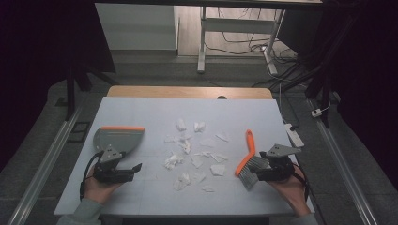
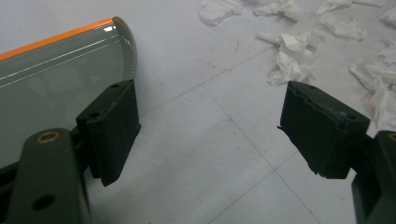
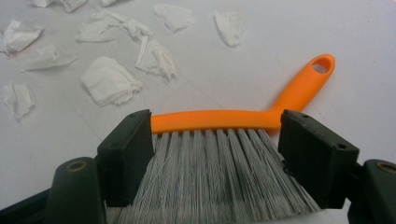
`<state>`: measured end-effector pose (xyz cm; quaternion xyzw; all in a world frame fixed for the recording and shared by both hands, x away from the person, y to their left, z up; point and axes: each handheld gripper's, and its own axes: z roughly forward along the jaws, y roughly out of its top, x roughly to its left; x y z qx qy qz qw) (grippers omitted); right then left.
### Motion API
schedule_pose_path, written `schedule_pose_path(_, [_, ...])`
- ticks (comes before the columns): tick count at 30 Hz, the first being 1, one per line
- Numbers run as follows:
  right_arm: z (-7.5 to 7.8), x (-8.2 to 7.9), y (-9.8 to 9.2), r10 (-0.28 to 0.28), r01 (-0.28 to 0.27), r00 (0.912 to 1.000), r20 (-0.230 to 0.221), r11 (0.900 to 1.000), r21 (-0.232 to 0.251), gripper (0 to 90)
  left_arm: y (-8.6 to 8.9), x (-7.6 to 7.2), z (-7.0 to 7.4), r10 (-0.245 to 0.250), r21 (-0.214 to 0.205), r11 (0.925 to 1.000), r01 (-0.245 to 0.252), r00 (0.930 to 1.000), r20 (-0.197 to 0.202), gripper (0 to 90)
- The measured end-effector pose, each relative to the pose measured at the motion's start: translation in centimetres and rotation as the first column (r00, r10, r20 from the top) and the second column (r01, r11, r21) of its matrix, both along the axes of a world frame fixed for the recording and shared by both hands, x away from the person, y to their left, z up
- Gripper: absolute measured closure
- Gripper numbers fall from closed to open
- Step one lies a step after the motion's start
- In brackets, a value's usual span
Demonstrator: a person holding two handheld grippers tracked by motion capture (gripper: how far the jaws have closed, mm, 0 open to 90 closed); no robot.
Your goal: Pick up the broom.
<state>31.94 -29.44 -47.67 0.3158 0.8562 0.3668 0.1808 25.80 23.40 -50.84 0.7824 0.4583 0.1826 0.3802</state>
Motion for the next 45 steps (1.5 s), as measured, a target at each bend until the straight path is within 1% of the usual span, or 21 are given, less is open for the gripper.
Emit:
schedule_pose_path(12, [1.8, 1.1, 0.5, -0.048, 0.048, 0.9980, -0.041, 0.9988, -0.004, 27.7, 0.0, 0.1, -0.1, 0.002, 0.006, 1.0000, -0.002, 1.0000, -0.001, 20.7])
schedule_pose_path(19, [2.5, 2.8, 1.0, -0.110, 0.109, 0.9907, -0.080, 0.9939, -0.017, 29.4, 0.0, 0.1, -0.1, 0.002, 0.010, 1.0000, -0.002, 1.0000, -0.002, 20.8])
schedule_pose_path(20, [2.6, 3.4, 1.2, -0.128, 0.125, 0.9877, -0.090, 0.9914, -0.040, 29.6, 0.0, 0.1, -0.1, 0.002, 0.009, 1.0000, -0.002, 1.0000, -0.002, 20.7])
schedule_pose_path(22, [2.7, 3.7, 1.4, -0.138, 0.134, 0.9856, -0.098, 0.9899, -0.046, 29.9, 0.0, 0.1, -0.1, 0.004, 0.009, 1.0000, -0.004, 1.0000, -0.001, 20.7])
schedule_pose_path(23, [2.9, 4.4, 1.7, -0.158, 0.152, 0.9793, -0.126, 0.9869, -0.054, 30.1, 0.0, 0.1, -0.1, 0.006, 0.009, 0.9999, -0.006, 1.0000, 0.000, 20.7])
schedule_pose_path(25, [3.0, 5.2, 2.1, -0.182, 0.172, 0.9722, -0.147, 0.9820, -0.078, 30.1, 0.1, 0.0, 0.0, 0.004, 0.008, 1.0000, -0.004, 1.0000, 0.001, 20.7])
schedule_pose_path(27, [3.1, 6.1, 2.5, -0.214, 0.197, 0.9595, -0.183, 0.9747, -0.105, 30.1, 0.0, 0.0, 0.0, 0.002, 0.008, 1.0000, -0.002, 1.0000, 0.003, 20.8])
schedule_pose_path(28, [3.1, 6.1, 2.5, -0.214, 0.197, 0.9595, -0.183, 0.9747, -0.105, 30.1, 0.0, 0.1, -0.1, 0.000, 0.009, 1.0000, 0.000, 1.0000, 0.002, 20.8])
schedule_pose_path(29, [3.1, 7.0, 2.8, -0.247, 0.223, 0.9436, -0.220, 0.9662, -0.129, 30.4, 0.0, 0.1, -0.1, -0.002, 0.008, 1.0000, 0.002, 1.0000, 0.003, 20.8])
schedule_pose_path(33, [3.1, 8.3, 3.2, -0.330, 0.291, 0.9022, -0.278, 0.9410, -0.173, 31.6, -0.1, 0.2, -0.2, -0.020, 0.016, 0.9997, 0.020, 0.9998, 0.002, 20.8])
schedule_pose_path(34, [3.1, 8.3, 3.2, -0.330, 0.291, 0.9022, -0.278, 0.9410, -0.173, 31.6, -0.2, 0.2, -0.2, -0.025, 0.017, 0.9995, 0.025, 0.9997, 0.003, 20.8])
schedule_pose_path(35, [2.9, 8.9, 3.5, -0.364, 0.316, 0.8767, -0.315, 0.9289, -0.193, 31.9, -0.2, 0.2, -0.2, -0.030, 0.016, 0.9994, 0.030, 0.9996, 0.004, 20.9])
schedule_pose_path(36, [2.9, 8.9, 3.5, -0.364, 0.316, 0.8767, -0.315, 0.9289, -0.193, 31.9, -0.2, 0.2, -0.2, -0.033, 0.016, 0.9993, 0.033, 0.9994, 0.004, 20.9])
schedule_pose_path(37, [2.6, 9.3, 3.7, -0.391, 0.335, 0.8558, -0.339, 0.9178, -0.214, 31.9, -0.2, 0.2, -0.2, -0.036, 0.018, 0.9992, 0.036, 0.9993, 0.005, 20.9])
schedule_pose_path(38, [2.6, 9.3, 3.7, -0.391, 0.335, 0.8558, -0.339, 0.9178, -0.214, 31.9, -0.2, 0.2, -0.2, -0.039, 0.020, 0.9991, 0.039, 0.9992, 0.005, 20.9])
schedule_pose_path(39, [2.3, 9.7, 4.0, -0.424, 0.351, 0.8314, -0.359, 0.9017, -0.252, 31.9, -0.2, 0.1, -0.2, -0.043, 0.018, 0.9989, 0.043, 0.9991, 0.004, 20.9])
schedule_pose_path(40, [2.0, 9.9, 4.1, -0.437, 0.357, 0.8211, -0.367, 0.8951, -0.267, 31.9, -0.3, 0.1, -0.2, -0.049, 0.020, 0.9986, 0.049, 0.9988, 0.004, 20.9])
schedule_pose_path(41, [1.8, 10.1, 4.2, -0.453, 0.366, 0.8070, -0.379, 0.8872, -0.280, 31.9, -0.3, 0.1, -0.2, -0.052, 0.025, 0.9983, 0.052, 0.9986, 0.006, 20.9])
schedule_pose_path(42, [1.8, 10.1, 4.2, -0.453, 0.366, 0.8070, -0.379, 0.8872, -0.280, 31.9, -0.3, 0.0, -0.2, -0.055, 0.023, 0.9982, 0.055, 0.9984, 0.008, 20.9])
schedule_pose_path(43, [1.3, 10.4, 4.3, -0.480, 0.383, 0.7826, -0.397, 0.8734, -0.301, 32.5, -0.3, 0.0, -0.2, -0.059, 0.019, 0.9981, 0.059, 0.9982, 0.009, 20.9])
schedule_pose_path(45, [0.8, 10.6, 4.3, -0.503, 0.402, 0.7581, -0.415, 0.8617, -0.310, 33.1, -0.4, 0.0, -0.1, -0.066, 0.018, 0.9977, 0.065, 0.9977, 0.014, 20.9])
